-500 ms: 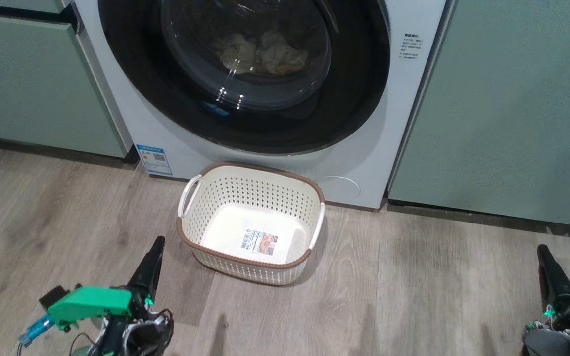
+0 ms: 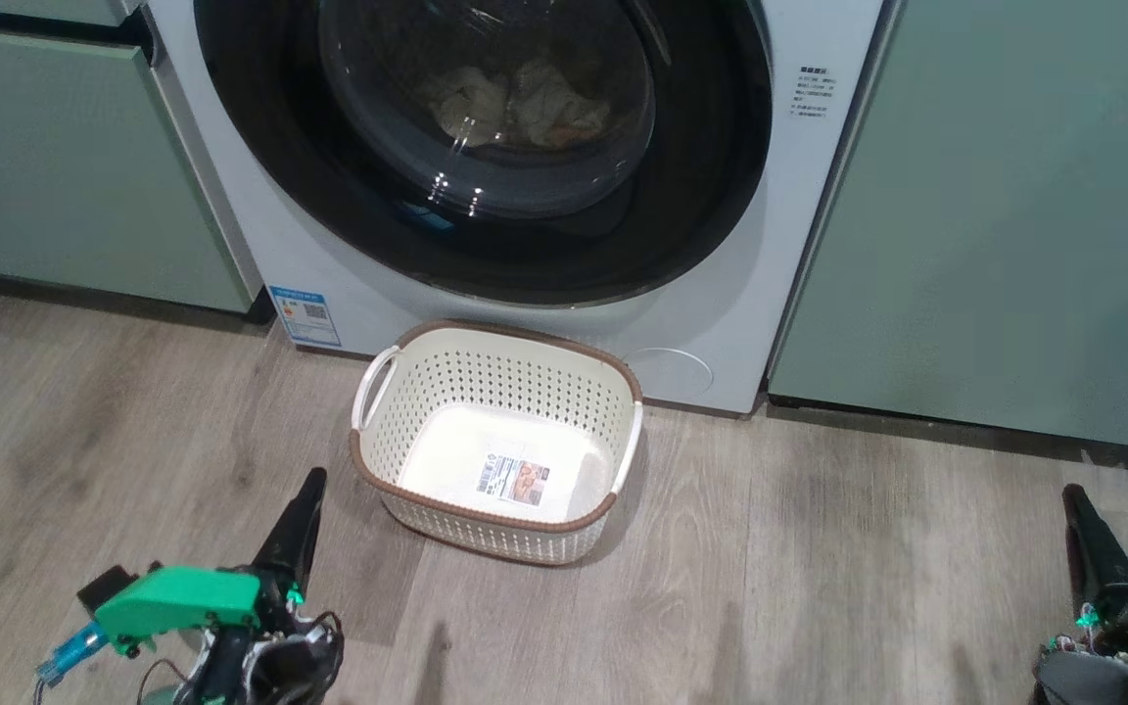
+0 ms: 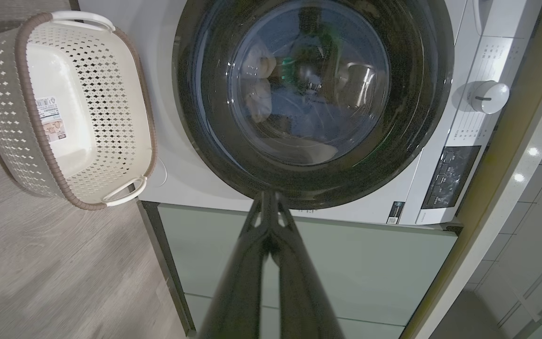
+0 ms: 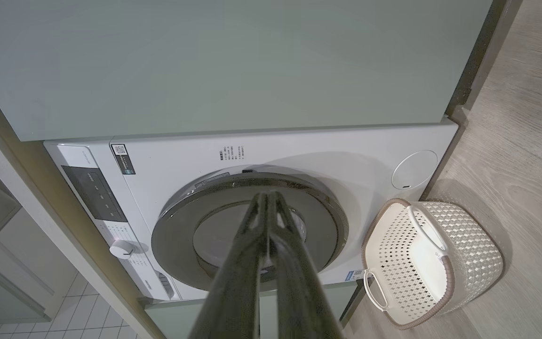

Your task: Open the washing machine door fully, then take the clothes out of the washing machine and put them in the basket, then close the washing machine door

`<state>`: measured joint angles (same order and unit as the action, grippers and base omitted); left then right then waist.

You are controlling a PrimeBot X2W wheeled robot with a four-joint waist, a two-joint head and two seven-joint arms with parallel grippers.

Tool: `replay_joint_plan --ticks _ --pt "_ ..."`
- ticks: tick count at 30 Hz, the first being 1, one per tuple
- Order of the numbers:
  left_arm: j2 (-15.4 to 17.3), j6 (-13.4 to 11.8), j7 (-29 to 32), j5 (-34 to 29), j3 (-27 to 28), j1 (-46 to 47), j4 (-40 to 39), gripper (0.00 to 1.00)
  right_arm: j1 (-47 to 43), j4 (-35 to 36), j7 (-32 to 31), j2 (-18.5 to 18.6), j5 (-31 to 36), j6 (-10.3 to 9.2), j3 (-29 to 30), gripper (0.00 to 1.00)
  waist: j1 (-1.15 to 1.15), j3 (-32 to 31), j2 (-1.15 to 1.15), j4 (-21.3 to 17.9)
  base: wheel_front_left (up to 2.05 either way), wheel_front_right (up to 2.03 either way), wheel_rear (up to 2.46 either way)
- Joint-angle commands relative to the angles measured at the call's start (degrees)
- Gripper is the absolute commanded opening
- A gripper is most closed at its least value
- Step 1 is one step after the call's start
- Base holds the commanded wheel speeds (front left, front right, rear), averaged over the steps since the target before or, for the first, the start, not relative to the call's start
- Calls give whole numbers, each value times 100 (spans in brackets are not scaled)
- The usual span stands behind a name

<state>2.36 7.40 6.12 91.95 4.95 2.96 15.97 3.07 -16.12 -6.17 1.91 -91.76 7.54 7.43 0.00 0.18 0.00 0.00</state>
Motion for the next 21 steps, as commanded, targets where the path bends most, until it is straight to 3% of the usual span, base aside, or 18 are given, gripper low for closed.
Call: replay_joint_plan --ticks 1,18,19,21 --pt "52 9 34 24 154 322 -194 0 311 210 -30 97 -43 -5 -94 0 0 0 0 0 0 0 0" --pt "52 9 34 24 154 322 -194 0 311 210 -30 97 -43 -5 -94 0 0 0 0 0 0 0 0" --pt "-4 0 -1 -1 0 -5 21 100 -4 -20 1 -4 1 0 -3 100 0 0 0 0 0 0 0" --pt "-19 0 -1 -1 -1 -72 170 100 -84 -171 2 -31 1 1 -22 100 0 0 0 0 0 0 0"
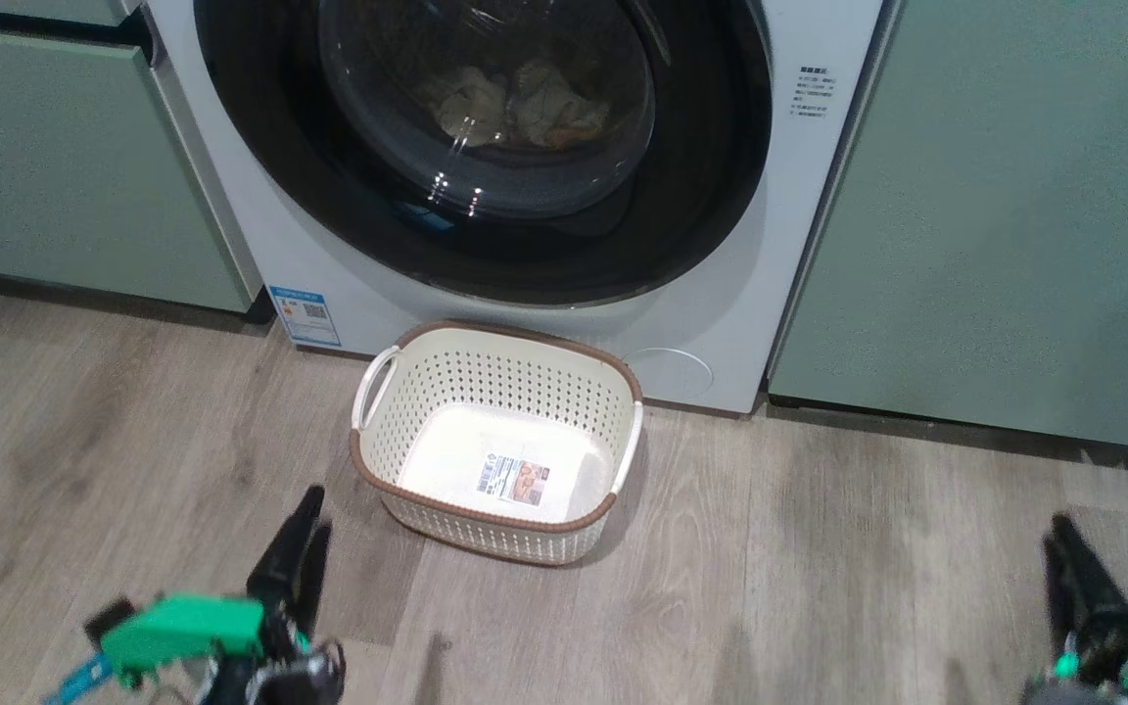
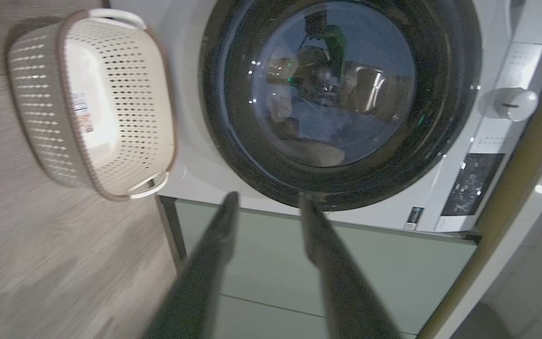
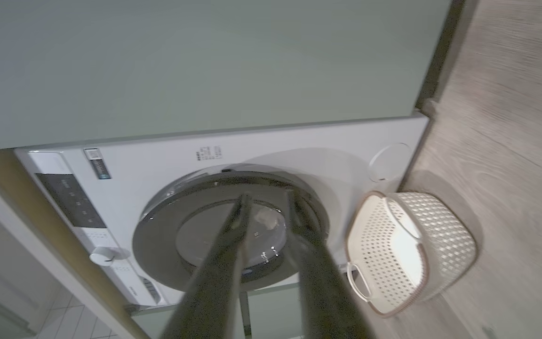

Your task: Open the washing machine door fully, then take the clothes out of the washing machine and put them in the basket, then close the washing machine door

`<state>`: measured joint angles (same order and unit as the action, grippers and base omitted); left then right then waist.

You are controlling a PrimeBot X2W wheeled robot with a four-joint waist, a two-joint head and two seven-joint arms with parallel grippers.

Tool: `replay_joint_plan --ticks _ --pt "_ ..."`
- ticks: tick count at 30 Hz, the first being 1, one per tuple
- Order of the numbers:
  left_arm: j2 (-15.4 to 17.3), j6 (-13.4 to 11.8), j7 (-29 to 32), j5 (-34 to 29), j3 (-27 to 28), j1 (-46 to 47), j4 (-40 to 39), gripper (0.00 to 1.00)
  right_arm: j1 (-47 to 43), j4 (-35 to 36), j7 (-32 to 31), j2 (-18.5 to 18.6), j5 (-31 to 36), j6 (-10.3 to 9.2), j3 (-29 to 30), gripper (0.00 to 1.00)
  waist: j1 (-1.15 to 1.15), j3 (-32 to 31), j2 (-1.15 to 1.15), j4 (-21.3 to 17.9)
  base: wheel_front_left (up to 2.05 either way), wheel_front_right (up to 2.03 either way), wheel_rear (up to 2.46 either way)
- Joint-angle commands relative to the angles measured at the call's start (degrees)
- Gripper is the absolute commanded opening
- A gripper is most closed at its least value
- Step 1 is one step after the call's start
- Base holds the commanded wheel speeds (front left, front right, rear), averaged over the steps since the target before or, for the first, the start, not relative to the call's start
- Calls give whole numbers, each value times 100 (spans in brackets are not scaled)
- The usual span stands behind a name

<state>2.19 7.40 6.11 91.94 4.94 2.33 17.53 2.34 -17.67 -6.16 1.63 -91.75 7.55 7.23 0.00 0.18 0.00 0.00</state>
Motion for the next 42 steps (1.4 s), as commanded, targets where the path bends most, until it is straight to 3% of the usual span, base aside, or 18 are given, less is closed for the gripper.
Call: replay_joint_plan --ticks 1,21,42 --pt "-14 -1 0 0 -1 -81 118 100 -91 -120 0 -19 0 -1 -11 100 0 0 0 0 0 0 0" --pt "52 0 -287 -568 -32 15 251 100 -93 -143 289 -17 352 -1 -136 100 0 26 0 -1 0 0 0" --pt "34 2 -642 -2561 38 291 -58 100 108 300 644 10 2124 -2 -243 100 0 47 0 1 0 0 0"
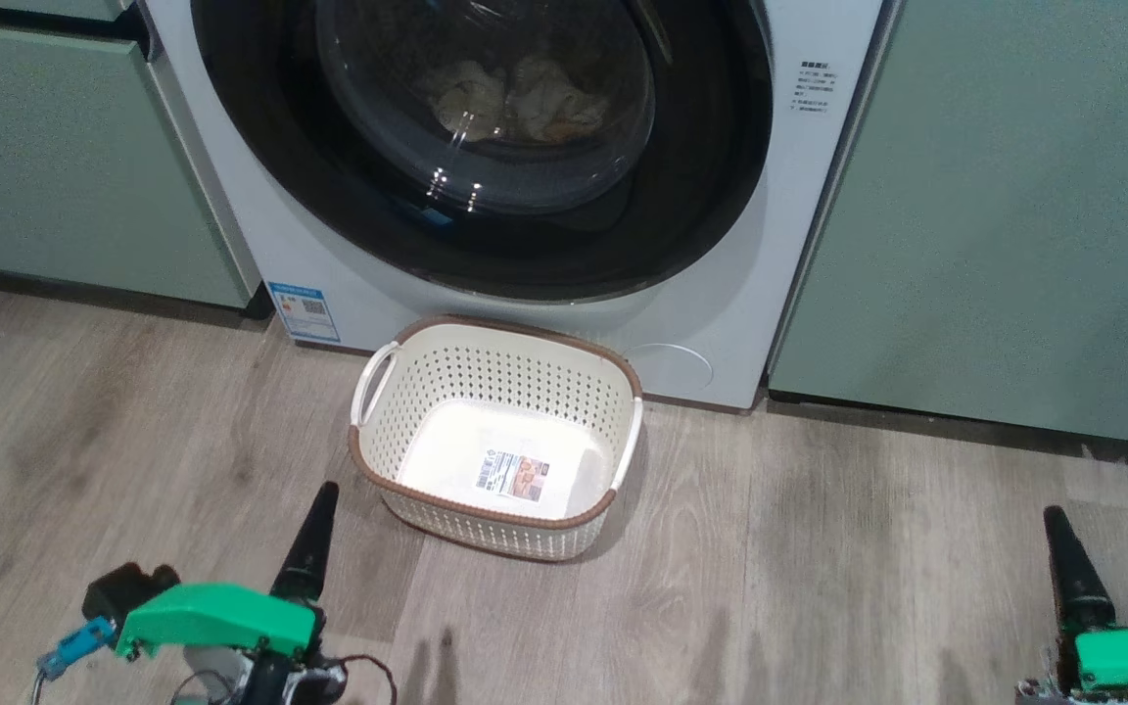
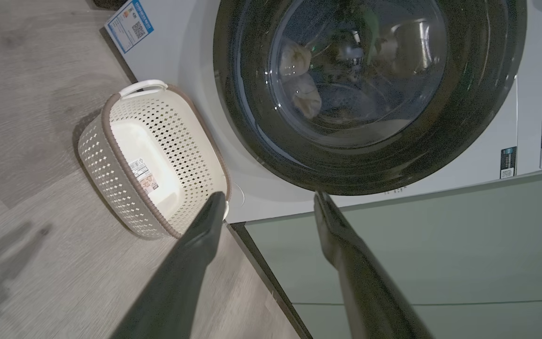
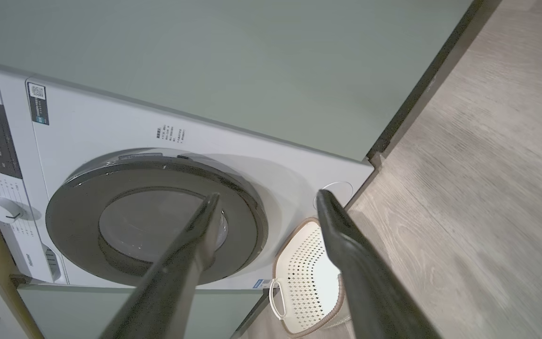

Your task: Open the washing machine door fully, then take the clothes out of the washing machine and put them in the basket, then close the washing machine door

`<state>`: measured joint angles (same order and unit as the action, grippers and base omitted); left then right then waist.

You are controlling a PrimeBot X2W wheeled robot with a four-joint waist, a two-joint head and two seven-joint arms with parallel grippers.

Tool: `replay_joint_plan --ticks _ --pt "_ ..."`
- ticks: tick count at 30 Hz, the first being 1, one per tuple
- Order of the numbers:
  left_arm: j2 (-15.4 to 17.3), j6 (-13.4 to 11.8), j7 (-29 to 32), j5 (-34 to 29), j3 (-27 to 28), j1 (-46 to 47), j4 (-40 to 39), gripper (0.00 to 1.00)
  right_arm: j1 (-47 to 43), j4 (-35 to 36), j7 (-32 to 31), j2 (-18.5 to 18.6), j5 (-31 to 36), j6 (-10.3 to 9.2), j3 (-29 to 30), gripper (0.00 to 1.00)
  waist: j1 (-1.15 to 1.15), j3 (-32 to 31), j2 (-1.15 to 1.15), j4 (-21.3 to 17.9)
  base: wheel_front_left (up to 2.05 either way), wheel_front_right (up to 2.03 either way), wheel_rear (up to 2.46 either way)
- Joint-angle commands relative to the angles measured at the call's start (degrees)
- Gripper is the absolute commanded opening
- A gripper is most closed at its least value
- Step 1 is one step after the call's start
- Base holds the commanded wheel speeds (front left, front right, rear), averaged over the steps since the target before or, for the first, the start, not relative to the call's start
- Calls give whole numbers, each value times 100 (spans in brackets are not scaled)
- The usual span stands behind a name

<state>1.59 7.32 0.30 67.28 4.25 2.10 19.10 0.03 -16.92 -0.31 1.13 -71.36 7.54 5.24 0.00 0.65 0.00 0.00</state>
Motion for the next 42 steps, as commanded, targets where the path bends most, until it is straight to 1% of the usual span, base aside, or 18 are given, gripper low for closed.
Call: replay_joint_plan --ticks 1,17,28,42 --pt "94 10 -78 -184 110 326 -234 100 347 242 77 62 180 -1 -50 100 0 0 0 2 0 0 0" --pt "157 -66 -348 -1622 57 521 -507 100 490 554 347 83 1809 -2 -216 100 0 20 0 5 0 0 0" --pt "295 -254 -533 -2543 -131 648 -634 100 582 644 533 98 2857 -2 -281 100 0 24 0 10 0 0 0" --pt "513 -508 -769 -3545 -387 832 -738 100 719 717 769 116 3978 -3 -356 100 0 42 0 16 0 0 0"
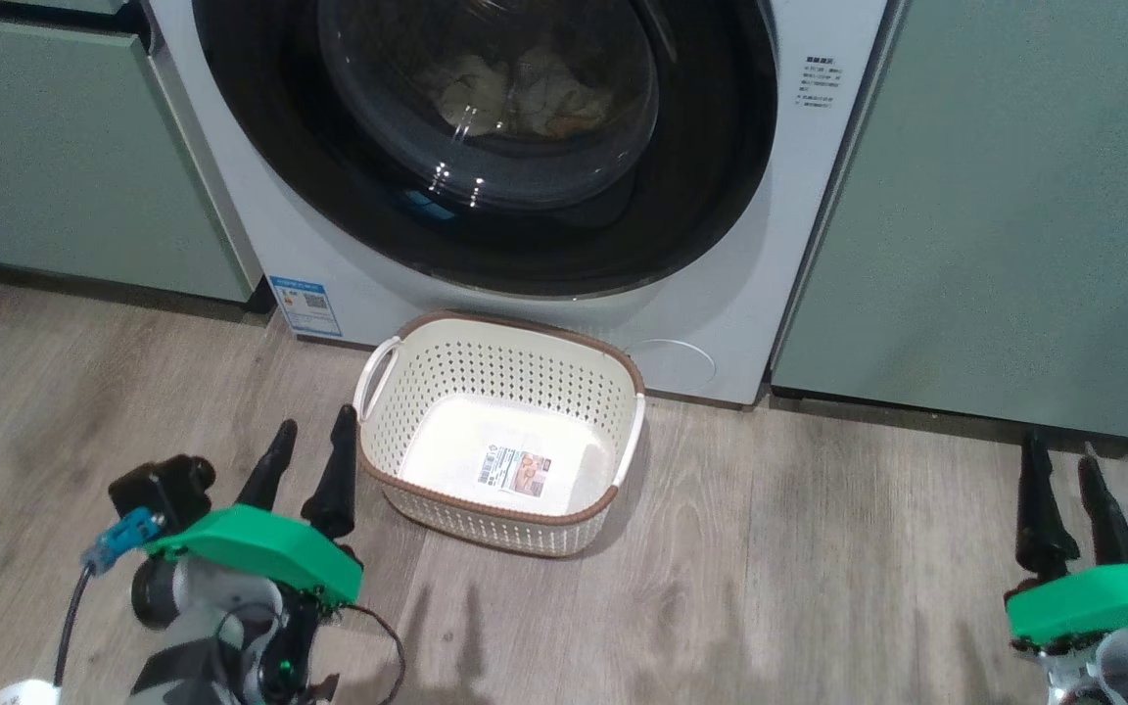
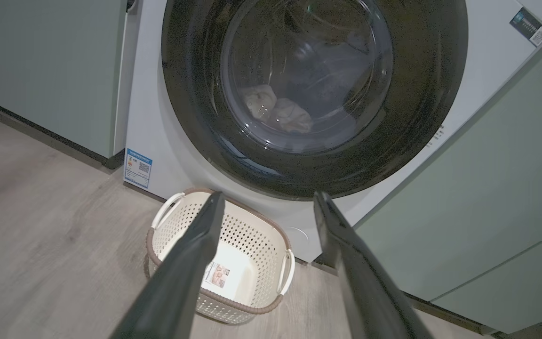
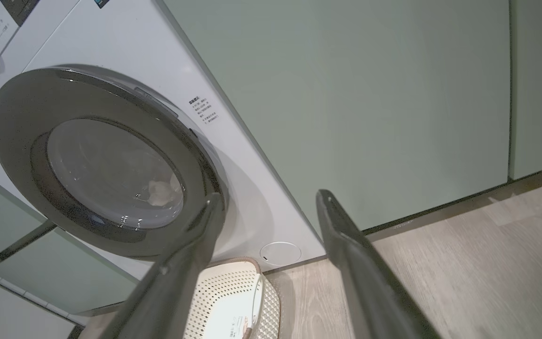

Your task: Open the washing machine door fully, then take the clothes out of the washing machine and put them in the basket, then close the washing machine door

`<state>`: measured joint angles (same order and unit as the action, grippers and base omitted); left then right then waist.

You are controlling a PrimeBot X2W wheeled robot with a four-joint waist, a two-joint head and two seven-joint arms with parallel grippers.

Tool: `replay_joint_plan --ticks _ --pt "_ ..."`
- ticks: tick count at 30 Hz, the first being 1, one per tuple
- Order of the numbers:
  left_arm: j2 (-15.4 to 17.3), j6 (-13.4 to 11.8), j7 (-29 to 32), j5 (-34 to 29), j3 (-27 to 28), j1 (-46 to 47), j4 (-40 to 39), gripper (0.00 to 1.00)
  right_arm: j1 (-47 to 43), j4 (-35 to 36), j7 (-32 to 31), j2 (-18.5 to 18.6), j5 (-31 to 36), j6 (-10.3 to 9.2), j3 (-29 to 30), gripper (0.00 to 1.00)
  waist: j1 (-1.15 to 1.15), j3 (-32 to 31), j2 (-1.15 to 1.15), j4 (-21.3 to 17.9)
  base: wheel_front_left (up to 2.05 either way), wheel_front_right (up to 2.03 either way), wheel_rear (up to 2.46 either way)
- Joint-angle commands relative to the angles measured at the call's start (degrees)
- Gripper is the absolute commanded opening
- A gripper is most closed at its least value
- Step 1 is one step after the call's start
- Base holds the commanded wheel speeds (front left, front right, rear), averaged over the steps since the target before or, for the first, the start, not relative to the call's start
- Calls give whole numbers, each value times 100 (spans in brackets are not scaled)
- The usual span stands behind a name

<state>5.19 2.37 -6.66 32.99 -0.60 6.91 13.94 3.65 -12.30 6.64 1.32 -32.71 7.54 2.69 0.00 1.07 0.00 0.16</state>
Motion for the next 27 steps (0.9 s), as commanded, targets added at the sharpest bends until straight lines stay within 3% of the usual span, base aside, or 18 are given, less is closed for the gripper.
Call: replay_joint_plan --ticks 1,27 --pt "168 -33 -90 -192 78 366 -228 100 368 256 91 97 192 -3 -105 100 0 1 0 2 0 0 0" --pt "469 -466 -512 -1848 -217 708 -345 100 624 247 514 130 2082 -4 -42 100 0 13 0 -11 0 0 0"
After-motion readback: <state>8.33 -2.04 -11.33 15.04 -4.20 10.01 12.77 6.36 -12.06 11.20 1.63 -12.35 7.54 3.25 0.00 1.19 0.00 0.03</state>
